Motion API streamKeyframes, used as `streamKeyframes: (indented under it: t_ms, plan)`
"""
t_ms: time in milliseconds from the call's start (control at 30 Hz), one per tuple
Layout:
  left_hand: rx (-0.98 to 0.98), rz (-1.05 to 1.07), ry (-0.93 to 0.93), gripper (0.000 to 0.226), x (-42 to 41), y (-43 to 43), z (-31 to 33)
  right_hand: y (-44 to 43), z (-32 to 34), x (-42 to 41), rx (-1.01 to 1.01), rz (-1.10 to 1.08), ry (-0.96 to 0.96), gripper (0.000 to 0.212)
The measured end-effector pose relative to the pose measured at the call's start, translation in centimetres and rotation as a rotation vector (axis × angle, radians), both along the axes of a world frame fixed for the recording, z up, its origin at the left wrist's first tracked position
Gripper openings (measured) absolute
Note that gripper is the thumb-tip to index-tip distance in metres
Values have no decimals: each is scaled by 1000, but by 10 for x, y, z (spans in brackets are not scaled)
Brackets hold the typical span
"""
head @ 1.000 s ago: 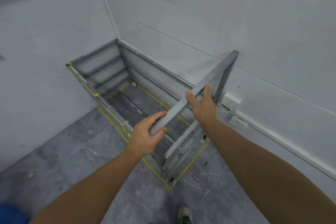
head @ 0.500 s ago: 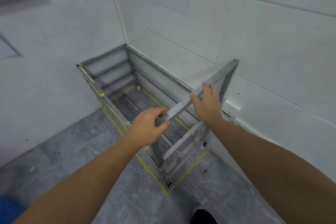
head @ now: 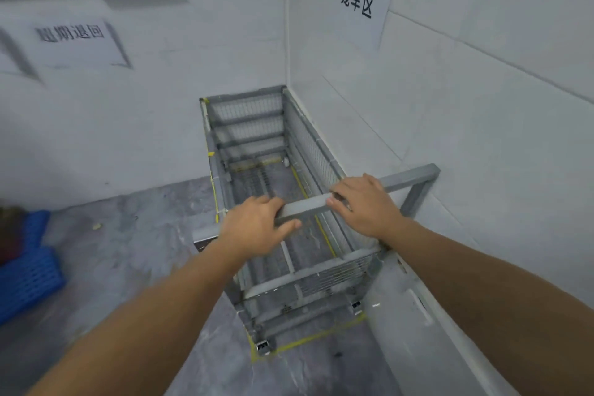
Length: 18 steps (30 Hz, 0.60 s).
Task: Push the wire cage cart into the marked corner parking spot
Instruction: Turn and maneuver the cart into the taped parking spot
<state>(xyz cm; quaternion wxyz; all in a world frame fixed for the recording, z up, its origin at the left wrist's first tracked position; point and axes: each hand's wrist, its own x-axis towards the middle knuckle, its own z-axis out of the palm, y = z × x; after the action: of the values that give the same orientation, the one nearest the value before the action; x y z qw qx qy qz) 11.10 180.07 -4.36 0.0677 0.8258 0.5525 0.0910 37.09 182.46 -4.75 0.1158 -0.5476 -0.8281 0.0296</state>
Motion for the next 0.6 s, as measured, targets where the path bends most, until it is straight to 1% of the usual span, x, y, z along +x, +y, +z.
streamKeyframes:
  t_ms: [100,200,300,367,467,533,600]
  plan:
    - [61,57,79,48,1,-5,-1,7,-6,24,-15,108,-43,52]
    - [131,101,150,51,6,-8,-3,18,-13,41,74,118,-83,59]
    - [236,76,192,48,9,-6,-6,25,-25,45,262,125,-93,53]
    - [268,67,222,48,9,-2,-6,31,-34,46,390,140,-77,48]
    - [327,36,240,49,9,6,-12,45,-42,50,521,192,-61,47]
    - [351,25,233,48,8,8,-13,48,-41,49,547,212,-67,48]
    - [341,37,228,49,8,8,-13,45,-38,47,511,205,-71,48]
